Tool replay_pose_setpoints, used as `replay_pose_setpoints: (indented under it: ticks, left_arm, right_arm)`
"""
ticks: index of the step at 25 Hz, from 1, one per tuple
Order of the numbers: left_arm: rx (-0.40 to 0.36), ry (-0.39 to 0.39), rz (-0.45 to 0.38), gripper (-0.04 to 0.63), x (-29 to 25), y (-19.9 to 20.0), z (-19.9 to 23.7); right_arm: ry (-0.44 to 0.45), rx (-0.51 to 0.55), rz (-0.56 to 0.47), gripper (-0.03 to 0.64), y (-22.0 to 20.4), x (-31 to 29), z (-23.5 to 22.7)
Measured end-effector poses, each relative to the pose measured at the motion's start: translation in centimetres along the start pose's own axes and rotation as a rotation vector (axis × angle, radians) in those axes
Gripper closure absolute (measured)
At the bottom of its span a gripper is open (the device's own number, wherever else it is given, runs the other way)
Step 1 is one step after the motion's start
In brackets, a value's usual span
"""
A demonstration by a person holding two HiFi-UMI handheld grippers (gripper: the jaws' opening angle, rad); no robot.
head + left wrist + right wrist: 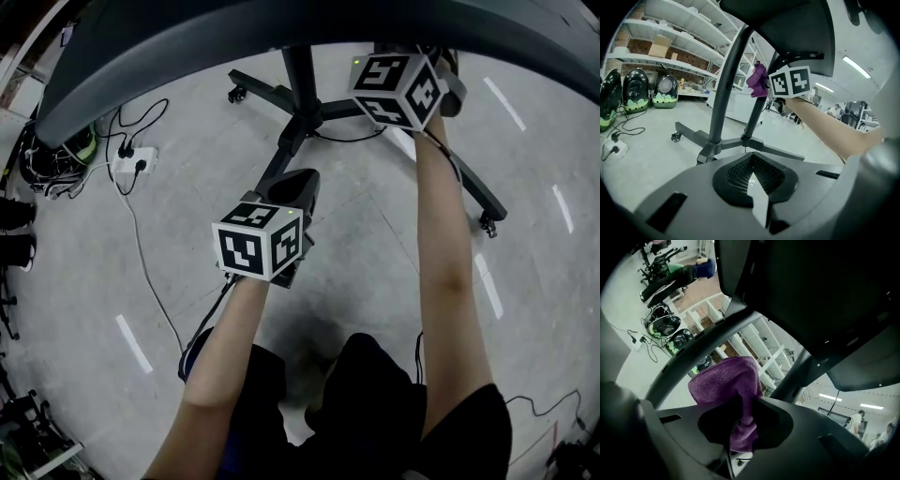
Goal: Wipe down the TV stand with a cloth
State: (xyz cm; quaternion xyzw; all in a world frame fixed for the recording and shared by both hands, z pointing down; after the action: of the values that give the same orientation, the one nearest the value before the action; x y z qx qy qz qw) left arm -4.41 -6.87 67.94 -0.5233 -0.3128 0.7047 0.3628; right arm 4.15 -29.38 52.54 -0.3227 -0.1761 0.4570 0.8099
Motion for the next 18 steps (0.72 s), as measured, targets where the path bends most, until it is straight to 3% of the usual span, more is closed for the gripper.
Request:
replay_pose_setpoints:
  ticks: [18]
  left_arm:
    - [-0.005, -0.010, 0.028, 0.588, -0.5, -0.7, -0.8]
  right_arm:
    - [0.190, -0.024, 0.226, 0.539, -9.0, -1.6, 7.9]
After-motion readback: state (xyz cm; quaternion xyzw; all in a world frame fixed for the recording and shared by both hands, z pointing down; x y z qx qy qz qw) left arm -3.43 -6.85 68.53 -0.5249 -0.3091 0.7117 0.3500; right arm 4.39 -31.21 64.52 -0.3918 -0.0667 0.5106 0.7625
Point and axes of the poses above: the fingertips, and each gripper's own axes: x backward along the fingers, z to its left, y out of its top, the point moved 7 cm from there along x, backward along the fingers, and after that the axes turned 9 degrees about y, right-handed, at the moved point
